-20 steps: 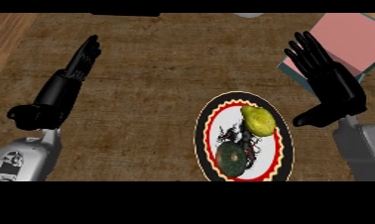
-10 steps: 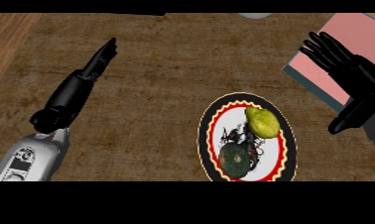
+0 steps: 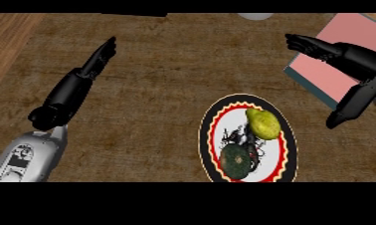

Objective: Pick the pear from the plate and place it in the cardboard box

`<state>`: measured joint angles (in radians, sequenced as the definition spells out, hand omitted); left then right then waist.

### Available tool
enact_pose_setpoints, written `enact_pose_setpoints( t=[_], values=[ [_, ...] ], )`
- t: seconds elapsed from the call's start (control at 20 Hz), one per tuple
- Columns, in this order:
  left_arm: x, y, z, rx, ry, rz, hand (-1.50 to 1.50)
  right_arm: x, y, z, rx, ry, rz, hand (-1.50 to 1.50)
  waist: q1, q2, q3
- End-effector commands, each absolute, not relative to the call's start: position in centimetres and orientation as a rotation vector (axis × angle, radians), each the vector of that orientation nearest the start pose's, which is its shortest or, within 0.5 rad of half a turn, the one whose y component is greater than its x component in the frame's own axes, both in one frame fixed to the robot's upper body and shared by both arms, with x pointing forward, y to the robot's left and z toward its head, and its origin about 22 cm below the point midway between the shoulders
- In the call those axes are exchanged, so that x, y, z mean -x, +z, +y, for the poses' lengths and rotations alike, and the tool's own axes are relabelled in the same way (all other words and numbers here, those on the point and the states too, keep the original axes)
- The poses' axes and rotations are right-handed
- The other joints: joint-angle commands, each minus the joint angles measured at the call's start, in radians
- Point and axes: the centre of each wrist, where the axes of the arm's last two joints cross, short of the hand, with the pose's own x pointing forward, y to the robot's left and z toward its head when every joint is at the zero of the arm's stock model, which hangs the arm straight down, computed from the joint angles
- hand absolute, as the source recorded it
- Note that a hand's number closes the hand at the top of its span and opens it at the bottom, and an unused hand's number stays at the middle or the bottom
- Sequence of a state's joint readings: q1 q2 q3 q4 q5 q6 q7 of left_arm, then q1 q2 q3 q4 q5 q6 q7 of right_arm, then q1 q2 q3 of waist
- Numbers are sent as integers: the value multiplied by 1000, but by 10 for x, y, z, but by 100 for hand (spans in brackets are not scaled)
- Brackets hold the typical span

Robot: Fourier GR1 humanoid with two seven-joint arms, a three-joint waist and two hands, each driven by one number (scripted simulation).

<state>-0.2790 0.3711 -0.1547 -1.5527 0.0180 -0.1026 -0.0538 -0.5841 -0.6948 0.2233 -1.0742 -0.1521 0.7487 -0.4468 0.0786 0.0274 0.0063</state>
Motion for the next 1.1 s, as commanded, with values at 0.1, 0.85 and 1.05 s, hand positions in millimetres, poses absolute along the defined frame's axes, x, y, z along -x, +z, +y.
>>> enact_pose_setpoints(
  t=[0.1, 0.85, 1.05],
  values=[
    [-302, 85, 254, -50, -574, -1778, 0, -374, 141, -325, -530, 1402, -1572, -150, -20, -10, -2],
    [-296, 75, 257, -82, -522, -1741, 0, -373, 108, -316, -507, 1589, -1404, -150, -58, -22, -5],
    [-295, 58, 269, -107, -548, -1759, 0, -386, 103, -292, -427, 1654, -1407, -150, -60, -22, -6]
  ],
)
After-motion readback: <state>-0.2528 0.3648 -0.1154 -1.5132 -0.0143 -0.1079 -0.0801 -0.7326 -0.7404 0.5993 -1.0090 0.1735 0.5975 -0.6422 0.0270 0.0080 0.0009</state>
